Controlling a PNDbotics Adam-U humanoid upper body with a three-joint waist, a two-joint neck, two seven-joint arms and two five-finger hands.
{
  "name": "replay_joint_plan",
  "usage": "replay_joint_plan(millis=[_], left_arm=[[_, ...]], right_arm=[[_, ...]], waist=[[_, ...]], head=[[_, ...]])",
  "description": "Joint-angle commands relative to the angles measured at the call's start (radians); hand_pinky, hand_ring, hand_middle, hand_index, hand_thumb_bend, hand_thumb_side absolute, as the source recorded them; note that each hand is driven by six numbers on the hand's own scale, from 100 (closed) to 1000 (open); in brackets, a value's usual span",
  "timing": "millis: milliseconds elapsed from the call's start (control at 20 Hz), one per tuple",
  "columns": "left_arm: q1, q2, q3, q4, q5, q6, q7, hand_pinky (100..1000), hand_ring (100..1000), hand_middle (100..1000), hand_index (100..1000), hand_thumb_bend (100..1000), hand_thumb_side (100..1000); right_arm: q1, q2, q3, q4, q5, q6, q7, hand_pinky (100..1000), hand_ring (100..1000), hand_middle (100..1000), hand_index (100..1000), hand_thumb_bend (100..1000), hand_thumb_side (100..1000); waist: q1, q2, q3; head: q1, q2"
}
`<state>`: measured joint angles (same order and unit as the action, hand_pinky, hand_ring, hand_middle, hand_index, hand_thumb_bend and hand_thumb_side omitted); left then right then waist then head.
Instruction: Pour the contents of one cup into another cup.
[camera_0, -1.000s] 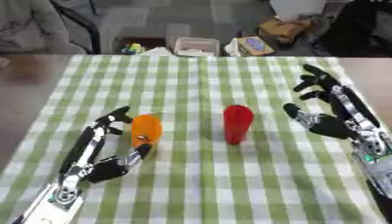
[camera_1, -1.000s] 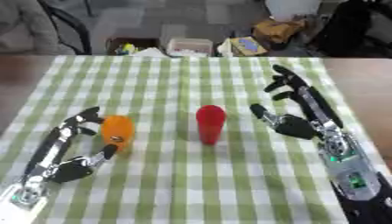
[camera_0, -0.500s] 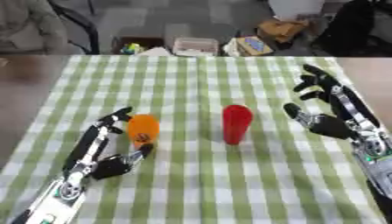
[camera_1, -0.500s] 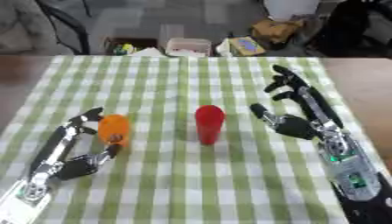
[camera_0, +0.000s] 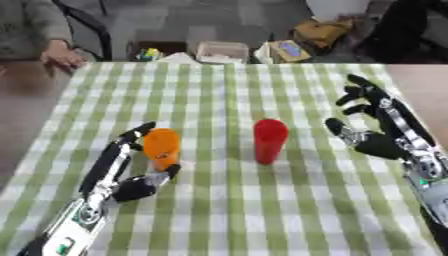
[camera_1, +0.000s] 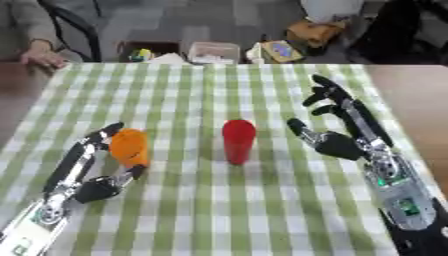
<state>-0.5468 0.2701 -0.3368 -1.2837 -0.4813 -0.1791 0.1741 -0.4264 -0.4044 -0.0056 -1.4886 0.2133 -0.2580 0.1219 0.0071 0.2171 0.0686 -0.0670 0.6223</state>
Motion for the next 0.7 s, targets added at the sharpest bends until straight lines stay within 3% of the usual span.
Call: replay_joint_plan(millis=[50,700], left_arm=[[-0.027,0.005,0.002,0.000,-0.010,-0.001,0.021,726,933,736,948,507,485],[-0.066,-0.012,-0.002,0.057,-0.036,-0.011,0.047,720,920,706,943,497,479]], right_arm=[[-0.015,-0.011,-0.003,-0.006,-0.005,-0.003,0.004,694,948,637,1000,458,466],[-0.018,-0.010,-0.001,-0.004,-0.006,-0.007,0.007,696,949,638,1000,455,468]], waist=[[-0.003,-0.013,-0.001],[-0.011,-0.007,-0.011]], head=[[0.004,-0.009],[0.009,-0.016]])
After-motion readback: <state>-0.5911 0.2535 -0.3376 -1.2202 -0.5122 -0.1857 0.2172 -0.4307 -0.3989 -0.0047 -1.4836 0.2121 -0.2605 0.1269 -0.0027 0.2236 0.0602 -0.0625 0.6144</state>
